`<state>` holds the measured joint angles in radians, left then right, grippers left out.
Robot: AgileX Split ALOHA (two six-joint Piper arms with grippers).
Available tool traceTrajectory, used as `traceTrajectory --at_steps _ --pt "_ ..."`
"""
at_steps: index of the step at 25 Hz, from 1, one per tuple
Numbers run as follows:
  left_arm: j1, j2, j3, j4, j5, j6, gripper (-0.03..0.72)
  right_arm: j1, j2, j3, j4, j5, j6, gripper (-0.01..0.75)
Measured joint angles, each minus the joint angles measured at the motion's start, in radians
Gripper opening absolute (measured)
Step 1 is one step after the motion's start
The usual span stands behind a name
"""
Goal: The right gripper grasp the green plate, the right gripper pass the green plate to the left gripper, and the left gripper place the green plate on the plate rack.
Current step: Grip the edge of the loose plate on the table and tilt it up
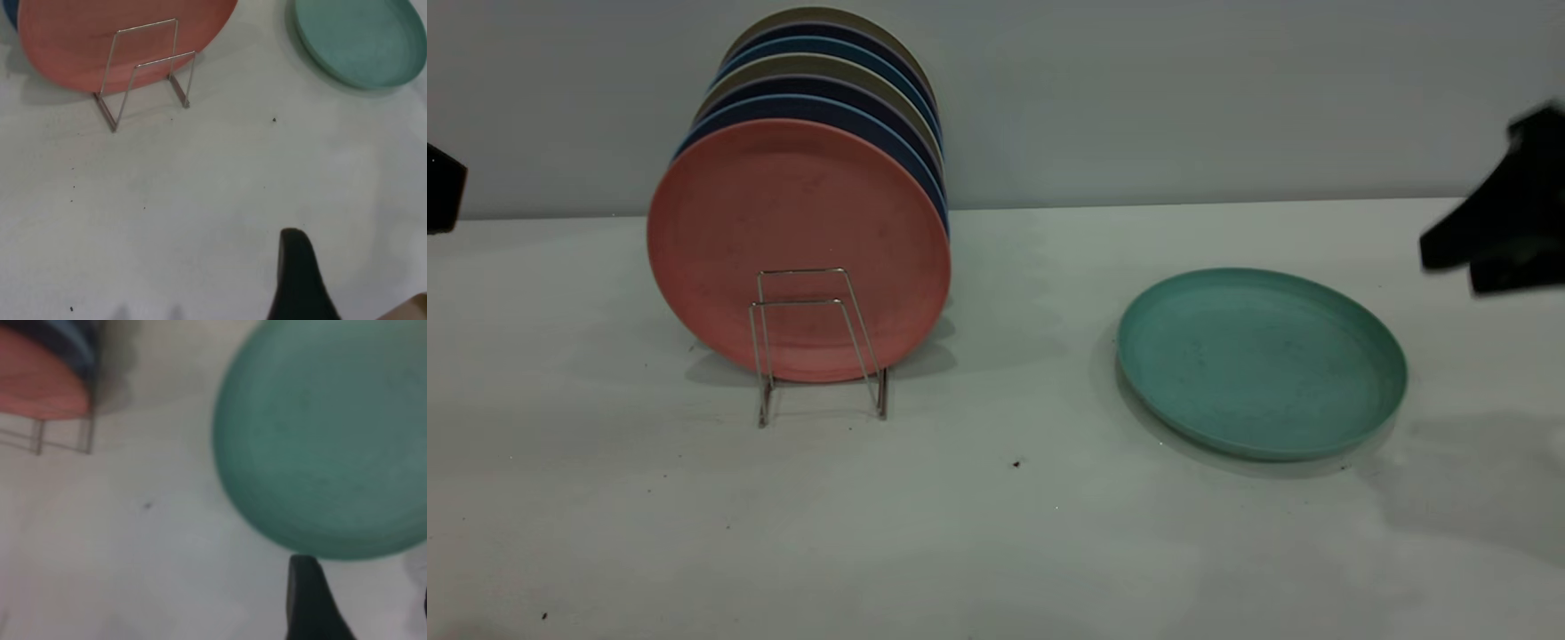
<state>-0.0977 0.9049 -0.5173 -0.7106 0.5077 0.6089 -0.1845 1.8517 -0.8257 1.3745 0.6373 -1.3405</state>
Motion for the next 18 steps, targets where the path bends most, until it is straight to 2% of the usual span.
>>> traceTrajectory --at_steps 6,14,18 --pt "0.0 0.0 0.0 -0.004 0.0 0.0 0.495 -0.046 0.274 -0.164 0.002 0.037 -0.012 0.425" --pt "0.0 0.0 0.0 -0.004 -0.011 0.001 0.495 -0.046 0.418 -0.324 -0.006 0.032 -0.01 0.424" --pt "0.0 0.0 0.0 -0.004 -0.013 0.002 0.495 -0.046 0.462 -0.377 -0.016 -0.015 -0.004 0.423"
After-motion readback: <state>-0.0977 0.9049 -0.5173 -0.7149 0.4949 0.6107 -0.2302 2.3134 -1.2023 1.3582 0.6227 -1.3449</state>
